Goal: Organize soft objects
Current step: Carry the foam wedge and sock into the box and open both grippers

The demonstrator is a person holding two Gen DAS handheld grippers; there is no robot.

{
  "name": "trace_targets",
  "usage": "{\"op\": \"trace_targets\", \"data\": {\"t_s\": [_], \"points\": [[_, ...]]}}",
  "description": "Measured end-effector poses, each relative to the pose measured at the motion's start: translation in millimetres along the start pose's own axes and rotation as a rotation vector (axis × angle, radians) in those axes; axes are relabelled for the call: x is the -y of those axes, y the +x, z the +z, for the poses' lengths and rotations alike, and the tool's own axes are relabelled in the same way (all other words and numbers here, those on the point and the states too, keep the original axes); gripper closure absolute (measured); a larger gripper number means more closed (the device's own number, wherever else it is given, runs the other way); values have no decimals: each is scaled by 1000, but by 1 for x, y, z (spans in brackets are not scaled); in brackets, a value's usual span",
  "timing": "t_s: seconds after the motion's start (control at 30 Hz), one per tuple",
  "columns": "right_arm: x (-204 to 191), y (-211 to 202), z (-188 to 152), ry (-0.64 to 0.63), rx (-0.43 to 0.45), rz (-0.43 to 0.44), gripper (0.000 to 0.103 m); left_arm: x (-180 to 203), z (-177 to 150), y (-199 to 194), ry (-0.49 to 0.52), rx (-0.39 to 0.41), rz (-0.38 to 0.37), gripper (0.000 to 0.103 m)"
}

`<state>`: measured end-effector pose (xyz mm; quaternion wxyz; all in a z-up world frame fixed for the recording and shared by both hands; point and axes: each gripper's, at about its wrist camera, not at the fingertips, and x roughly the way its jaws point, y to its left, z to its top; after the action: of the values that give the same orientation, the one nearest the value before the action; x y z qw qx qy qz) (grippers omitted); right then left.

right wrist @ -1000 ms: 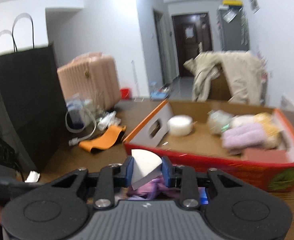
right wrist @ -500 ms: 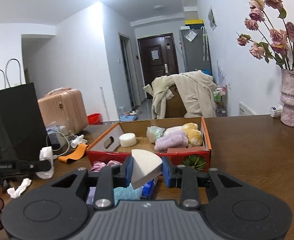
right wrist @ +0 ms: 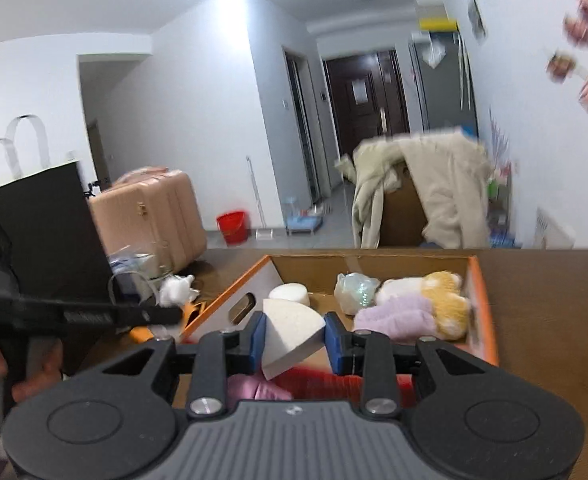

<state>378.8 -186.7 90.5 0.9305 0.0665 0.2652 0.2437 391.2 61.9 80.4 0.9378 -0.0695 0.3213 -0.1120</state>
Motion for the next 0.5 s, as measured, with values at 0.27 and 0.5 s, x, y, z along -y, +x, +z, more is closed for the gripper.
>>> {"op": "trace_targets", "data": {"t_s": [0.27,0.5], "points": [[24,178,66,104,-225,19,72,-14,42,96,132,-148,105,87],[30,263,62,73,-343,-110,68,-15,42,126,196,-198,87,54]]}}
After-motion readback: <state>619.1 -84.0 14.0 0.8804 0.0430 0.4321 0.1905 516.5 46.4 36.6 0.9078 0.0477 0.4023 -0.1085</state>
